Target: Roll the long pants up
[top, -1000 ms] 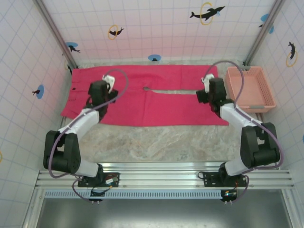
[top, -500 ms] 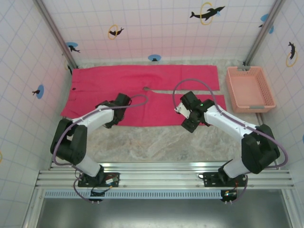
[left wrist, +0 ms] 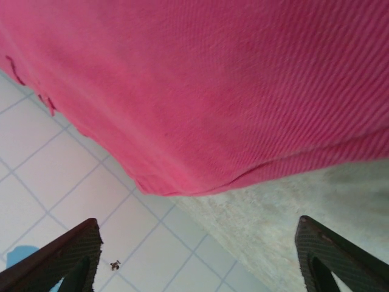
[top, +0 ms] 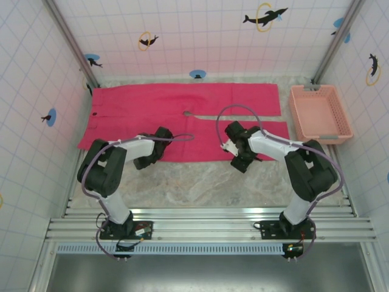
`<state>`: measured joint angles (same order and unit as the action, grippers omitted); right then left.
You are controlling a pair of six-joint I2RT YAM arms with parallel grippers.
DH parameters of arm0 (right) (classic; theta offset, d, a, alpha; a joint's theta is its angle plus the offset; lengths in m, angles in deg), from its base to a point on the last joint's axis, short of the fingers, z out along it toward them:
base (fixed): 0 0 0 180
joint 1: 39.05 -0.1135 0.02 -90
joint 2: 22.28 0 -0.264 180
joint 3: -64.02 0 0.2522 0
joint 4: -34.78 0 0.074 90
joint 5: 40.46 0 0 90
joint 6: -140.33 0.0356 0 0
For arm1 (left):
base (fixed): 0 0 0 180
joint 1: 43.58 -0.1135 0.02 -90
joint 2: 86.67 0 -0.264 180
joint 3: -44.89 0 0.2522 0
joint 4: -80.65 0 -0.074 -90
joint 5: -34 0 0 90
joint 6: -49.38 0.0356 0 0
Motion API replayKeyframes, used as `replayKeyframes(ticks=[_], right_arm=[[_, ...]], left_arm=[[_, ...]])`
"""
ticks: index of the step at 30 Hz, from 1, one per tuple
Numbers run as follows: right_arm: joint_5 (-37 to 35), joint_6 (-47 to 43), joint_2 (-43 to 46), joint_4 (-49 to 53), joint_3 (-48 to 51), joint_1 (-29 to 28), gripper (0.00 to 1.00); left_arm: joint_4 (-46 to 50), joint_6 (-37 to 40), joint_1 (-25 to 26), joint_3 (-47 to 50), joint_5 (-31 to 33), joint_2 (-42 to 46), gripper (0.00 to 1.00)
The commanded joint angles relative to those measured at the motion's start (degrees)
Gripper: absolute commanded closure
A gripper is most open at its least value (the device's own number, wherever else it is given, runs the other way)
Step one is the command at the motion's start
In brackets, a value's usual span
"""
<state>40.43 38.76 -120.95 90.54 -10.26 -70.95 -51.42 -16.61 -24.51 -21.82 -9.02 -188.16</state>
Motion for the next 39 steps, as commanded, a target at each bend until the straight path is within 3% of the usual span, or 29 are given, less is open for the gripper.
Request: replayKeyframes(ticks=[1,3,12,16,18,22,25,32,39], right_arm=[[0.8,0.6,-2.1,-0.3,-2.5,0.9,0.25],[1.1,0.3,-3.2,-0.8,-3.0,1.1,0.26],[2.3,-0.9,-9.5,-1.7,-6.4,2.3,0.38],[3.2,-2.2,-11.9,-0.8,-8.6,2.7,0.55],[4.5,-2.7,-12.5,-0.5,-9.1,3.1,0.69],[5.1,-3.5,-11.6,0.1,-9.2,3.7,0.91],[5.1,-4.2,-9.1,0.8,-8.5,4.1,1.0],[5.7,-4.2,1.4,2.6,-2.5,2.4,1.0],[6.6,-2.1,8.3,6.2,1.5,-0.1,1.0]], left_arm=[[-0.9,0.2,-0.7,0.8,-1.4,-2.1,0.19],[-1.6,-0.7,-1.2,1.5,-2.4,-2.5,0.23],[-1.2,-3.0,-2.9,0.0,-5.4,-4.9,0.58],[1.5,-4.3,-3.9,-2.9,-6.9,-7.2,0.76],[2.6,-5.3,-4.1,-4.2,-6.9,-8.6,1.0],[3.0,-6.1,-4.5,-5.2,-6.7,-8.8,1.0],[4.5,-7.4,-4.6,-5.1,-6.1,-7.9,1.0],[12.6,-13.3,-4.9,-4.3,-0.3,-1.8,1.0],[22.0,-20.0,-3.6,-3.4,-0.2,5.2,1.0]])
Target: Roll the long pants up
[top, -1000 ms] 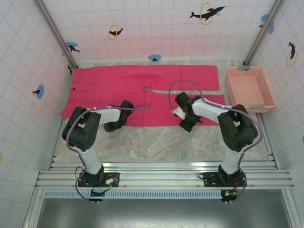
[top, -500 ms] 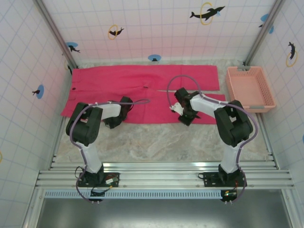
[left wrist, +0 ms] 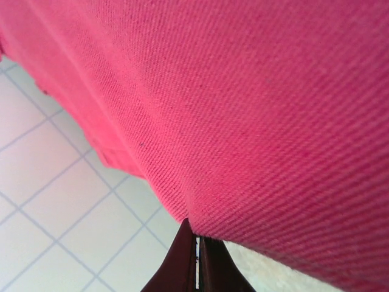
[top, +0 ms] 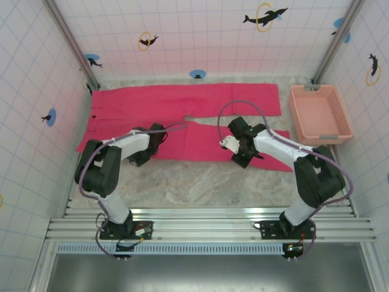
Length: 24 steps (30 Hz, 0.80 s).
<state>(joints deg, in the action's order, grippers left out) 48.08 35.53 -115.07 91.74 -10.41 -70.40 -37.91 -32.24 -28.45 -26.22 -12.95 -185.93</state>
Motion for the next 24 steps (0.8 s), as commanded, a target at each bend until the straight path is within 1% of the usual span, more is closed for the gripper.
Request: replayKeyframes(ticks=[1,5,8,11,13,15,17,22,24], right_arm=[[-1.2,1.5,3.1,5.8,1.9,-1.0,1.0],[-0.5,2.4,5.5,9.7,2.0,-2.2,1.0],[-2.7,2.5,6.5,13.3,-0.6,-2.8,1.0],[-4.9,2.1,6.7,16.0,-3.2,-2.2,1.0],[-5.9,1.2,6.5,16.9,-5.8,-1.0,1.0],[-7.1,0.2,5.1,18.2,-10.1,0.8,1.0],[-7.7,-1.2,2.4,19.9,-16.2,2.9,1.0],[-10.0,-2.7,-8.1,22.9,-33.9,7.0,1.0],[-10.7,-3.2,-13.0,23.7,-40.2,8.1,1.0]], left_arm=[[9.4,-4.5,1.1,0.9,4.1,4.3,1.0],[16.3,-6.9,2.4,-1.1,6.7,8.1,1.0],[19.1,-8.4,2.5,0.0,8.2,13.3,1.0],[19.3,-8.7,2.4,1.7,9.2,17.9,1.0],[18.4,-8.0,2.5,1.5,11.1,18.9,1.0],[17.9,-6.5,2.2,-1.0,13.4,17.6,1.0],[15.6,-2.9,1.6,-4.9,15.4,15.3,1.0],[6.0,8.2,-2.5,-16.1,14.9,6.8,1.0],[4.1,11.5,-4.7,-20.4,12.8,3.5,1.0]])
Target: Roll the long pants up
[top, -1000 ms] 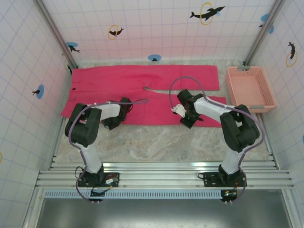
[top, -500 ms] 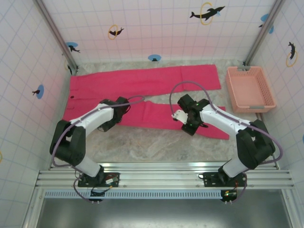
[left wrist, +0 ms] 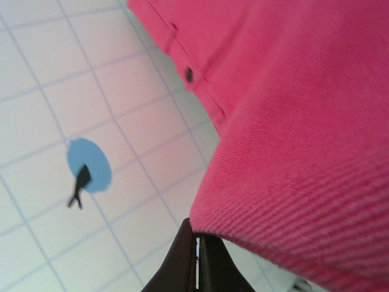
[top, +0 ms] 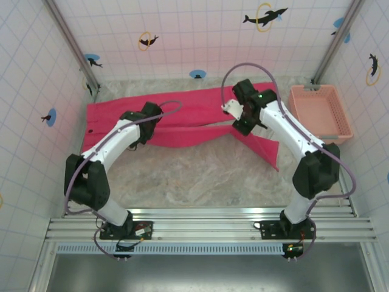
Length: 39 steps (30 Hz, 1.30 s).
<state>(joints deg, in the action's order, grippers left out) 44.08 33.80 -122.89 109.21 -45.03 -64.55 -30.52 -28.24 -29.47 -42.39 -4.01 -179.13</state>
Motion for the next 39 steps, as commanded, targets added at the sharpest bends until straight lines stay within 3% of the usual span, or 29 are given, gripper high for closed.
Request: replayKeyframes(ticks=[1,7,16,27,29,32,35,37,39], right_arm=[[-6.5,-1.8,-7.8,6.9,-8.9,2.9,1.0],[-7.1,-2.4,-22.6,10.0,-28.1,5.7,1.0],[-10.6,-3.7,-37.2,9.4,-49.6,7.0,1.0],[-17.4,-8.3,-49.9,-3.2,-60.6,5.5,1.0],[-19.2,-8.5,-51.2,-6.0,-60.6,5.4,1.0],[-20.4,-8.3,-52.7,-10.2,-60.6,5.1,1.0],[-22.7,-8.5,-54.1,-16.0,-60.8,4.3,0.99],[-22.8,-8.3,-55.0,-19.6,-61.2,3.8,0.93],[-20.6,-7.9,-55.8,-22.4,-62.2,3.4,0.94]], left_arm=[[-3.6,8.4,-4.8,-7.0,2.6,-5.0,1.0],[-12.1,19.2,-7.0,-18.1,-1.0,-14.3,1.0],[-22.6,32.4,-10.7,-34.2,-4.2,-30.4,1.0],[-24.5,33.3,-14.0,-51.0,-7.7,-49.7,0.99],[-24.6,33.4,-14.3,-52.4,-8.1,-52.0,0.86],[-26.0,33.3,-14.6,-53.6,-8.1,-54.6,0.56],[-28.0,33.3,-14.6,-54.4,-8.4,-55.9,0.42],[-28.4,33.0,-14.6,-55.8,-8.1,-56.8,0.38],[-28.9,32.7,-14.7,-56.1,-8.1,-56.7,0.37]])
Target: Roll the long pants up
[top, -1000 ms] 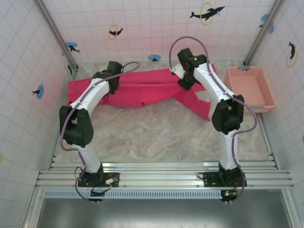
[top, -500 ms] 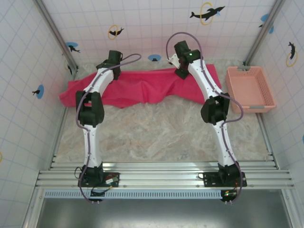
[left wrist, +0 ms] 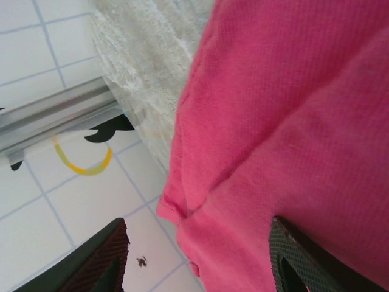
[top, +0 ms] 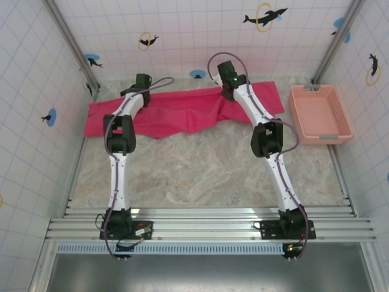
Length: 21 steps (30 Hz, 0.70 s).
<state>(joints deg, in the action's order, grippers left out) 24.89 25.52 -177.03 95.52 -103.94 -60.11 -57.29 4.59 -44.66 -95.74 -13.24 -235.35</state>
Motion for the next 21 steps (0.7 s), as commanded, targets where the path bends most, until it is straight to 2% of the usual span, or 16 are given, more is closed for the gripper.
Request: replayKeyframes(ticks=[1,3,4,6,8,11,12,14,16,18,21], right_arm=[[-0.9,0.5,-1.8,-10.1,-3.7,-1.2,0.94],[0.6,0.0,-2.2,-13.2,-3.8,-1.8,0.94],[0.7,-0.4,-2.5,-14.6,-3.9,-2.1,0.9],[0.1,-1.5,-3.6,-17.2,-3.9,-2.7,0.77],[-0.4,-3.4,-5.0,-19.6,-3.9,-3.2,0.72],[-6.4,-2.4,-7.7,-22.2,-6.3,-2.6,0.68],[-8.6,-0.6,-8.4,-21.1,-7.8,-2.0,0.59],[-10.8,3.3,-7.9,-18.5,-8.3,-0.3,0.5],[-11.6,8.0,-6.0,-15.0,-8.3,1.3,0.35],[-10.8,12.5,-3.1,-9.9,-7.9,2.9,0.32],[-9.2,14.2,1.8,-5.4,-5.3,3.9,0.29]], left_arm=[[-2.9,0.0,0.5,-2.3,1.4,-0.3,0.37],[-4.9,1.1,0.3,-1.0,1.8,0.4,0.34],[-5.2,1.1,0.2,-0.9,2.3,0.5,0.34],[-5.7,0.7,-0.3,-1.0,3.2,0.5,0.29],[-5.7,-0.3,-0.9,-1.0,4.0,0.8,0.26],[-6.5,-1.1,-2.1,-0.7,6.3,1.4,0.24],[-5.8,-1.4,-2.5,-0.8,6.7,1.7,0.23],[-5.0,-2.0,-3.1,-0.7,7.9,2.4,0.23],[-3.2,-2.7,-3.7,-0.3,8.3,3.5,0.19],[-1.7,-4.5,-4.4,0.9,9.3,5.3,0.15],[1.7,-9.1,-5.5,1.8,10.3,8.1,0.1]])
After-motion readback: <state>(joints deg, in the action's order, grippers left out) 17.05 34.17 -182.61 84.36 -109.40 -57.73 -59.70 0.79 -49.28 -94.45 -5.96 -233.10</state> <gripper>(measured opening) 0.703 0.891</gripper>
